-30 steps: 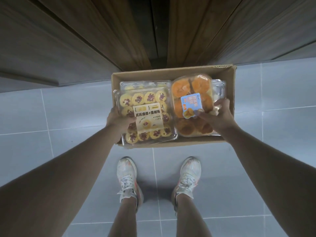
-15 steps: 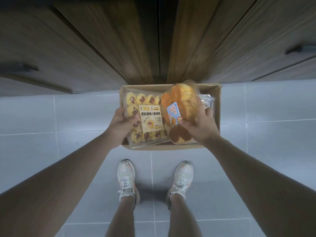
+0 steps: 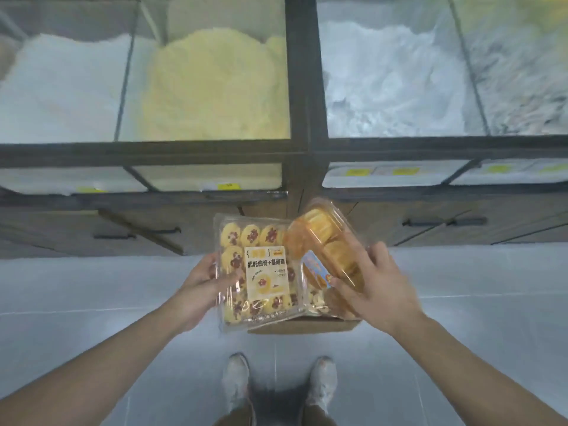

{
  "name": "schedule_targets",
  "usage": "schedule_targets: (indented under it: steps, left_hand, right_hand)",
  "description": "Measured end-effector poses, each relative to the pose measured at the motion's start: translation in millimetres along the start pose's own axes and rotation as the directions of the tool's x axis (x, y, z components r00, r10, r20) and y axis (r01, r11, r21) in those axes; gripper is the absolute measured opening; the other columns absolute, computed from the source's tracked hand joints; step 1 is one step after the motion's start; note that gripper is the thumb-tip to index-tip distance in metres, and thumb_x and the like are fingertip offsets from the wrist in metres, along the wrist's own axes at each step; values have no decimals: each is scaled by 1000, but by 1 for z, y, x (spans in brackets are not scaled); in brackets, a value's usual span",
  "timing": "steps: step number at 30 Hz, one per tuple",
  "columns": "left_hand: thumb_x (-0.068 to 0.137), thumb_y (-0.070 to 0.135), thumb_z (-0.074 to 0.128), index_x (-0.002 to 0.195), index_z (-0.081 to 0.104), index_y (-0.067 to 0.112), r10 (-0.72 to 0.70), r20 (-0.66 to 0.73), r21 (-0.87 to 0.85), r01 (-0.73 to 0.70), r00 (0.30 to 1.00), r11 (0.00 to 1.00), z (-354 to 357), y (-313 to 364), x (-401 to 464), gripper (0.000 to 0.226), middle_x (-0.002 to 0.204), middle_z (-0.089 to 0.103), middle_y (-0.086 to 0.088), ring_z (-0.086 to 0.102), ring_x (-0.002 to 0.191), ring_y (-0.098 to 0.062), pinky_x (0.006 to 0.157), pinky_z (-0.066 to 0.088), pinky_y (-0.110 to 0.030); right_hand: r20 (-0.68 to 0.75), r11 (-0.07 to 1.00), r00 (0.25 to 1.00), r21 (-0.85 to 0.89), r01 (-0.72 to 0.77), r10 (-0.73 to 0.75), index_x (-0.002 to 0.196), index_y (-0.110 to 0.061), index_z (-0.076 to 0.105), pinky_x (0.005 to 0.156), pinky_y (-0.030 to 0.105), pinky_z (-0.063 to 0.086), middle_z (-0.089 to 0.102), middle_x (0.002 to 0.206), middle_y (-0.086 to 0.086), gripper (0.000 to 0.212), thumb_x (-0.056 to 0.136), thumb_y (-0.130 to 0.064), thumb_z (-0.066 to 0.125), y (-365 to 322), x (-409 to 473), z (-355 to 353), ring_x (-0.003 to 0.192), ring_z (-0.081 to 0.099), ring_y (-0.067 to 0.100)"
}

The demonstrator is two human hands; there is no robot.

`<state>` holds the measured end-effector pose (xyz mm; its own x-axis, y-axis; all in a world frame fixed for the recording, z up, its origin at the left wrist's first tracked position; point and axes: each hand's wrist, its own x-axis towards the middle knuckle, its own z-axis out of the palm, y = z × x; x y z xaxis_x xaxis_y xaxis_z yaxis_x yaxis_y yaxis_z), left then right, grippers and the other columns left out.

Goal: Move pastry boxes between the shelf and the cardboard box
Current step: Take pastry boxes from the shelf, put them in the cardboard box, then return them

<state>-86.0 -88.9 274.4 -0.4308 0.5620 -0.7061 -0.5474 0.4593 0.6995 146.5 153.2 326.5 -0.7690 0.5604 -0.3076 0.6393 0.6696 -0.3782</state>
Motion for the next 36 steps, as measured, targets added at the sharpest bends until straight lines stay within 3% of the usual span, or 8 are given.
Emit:
schedule_targets:
  steps: [3,7,10,14,19,24,28,36]
  left_hand:
    - [78,24,84,141,54,17,88,-21,-30,-89,996,996,-5,39,-75,70,134,70,-12,68,121,-36,101,51,-65]
    - [62,45,95,138,56,21,236,-68,-57,-240,969,969,-13,90,-164,89,131,72,-8,68,121,-36,101,51,-65]
    - [44,52,101,134,58,21,333,-118,-82,-343,936,936,-18,135,-222,104,122,76,-7,74,111,-31,86,60,-55]
    - [86,16,79,134,57,17,451,-199,-110,-477,870,872,-33,186,-284,53,127,74,-10,75,108,-31,89,60,-55]
    - [93,1,63,129,59,15,566,-347,-119,-633,748,765,-44,228,-353,39,119,77,-10,76,105,-27,84,64,-44]
    - [91,2,67,129,61,18,597,-494,-130,-733,632,668,-45,240,-394,42,121,77,-7,74,111,-29,99,53,-53]
    - [92,2,67,132,59,14,554,-615,-127,-765,560,632,-50,219,-426,43,122,76,-13,74,109,-35,82,64,-50]
    - [90,-2,67,131,62,12,396,-874,-2,-817,281,576,-51,126,-534,44,124,74,-19,72,112,-40,102,52,-58]
  right_hand:
    - [-18,998,998,-23,59,-60,157,-47,5,77,30,45,19,104,-11,86,90,-64,56,-43,-30,-60,106,49,20]
    - [-93,987,983,-56,152,-157,154,-51,5,77,36,51,28,111,-10,85,88,-65,57,-104,-55,-139,107,49,16]
    - [-160,969,956,-73,238,-247,153,-53,9,72,35,49,32,111,-9,84,87,-65,59,-148,-69,-198,100,51,14]
    - [-266,928,889,-97,359,-372,149,-62,8,73,31,51,34,108,-14,85,84,-67,62,-200,-93,-271,94,53,6]
    - [-327,891,831,-104,442,-451,149,-61,12,73,24,48,32,110,-20,83,82,-71,60,-247,-111,-325,98,51,2]
    - [-317,801,740,-143,581,-593,150,-59,15,64,13,38,31,111,-22,81,83,-71,59,-287,-101,-355,97,48,-4]
    - [-249,698,654,-181,693,-714,151,-59,15,67,14,42,31,113,-24,82,82,-74,57,-320,-90,-367,99,50,0]
    - [-1,365,368,-138,921,-930,148,-65,11,76,27,53,29,113,-28,83,74,-85,44,-407,-110,-338,98,49,-1]
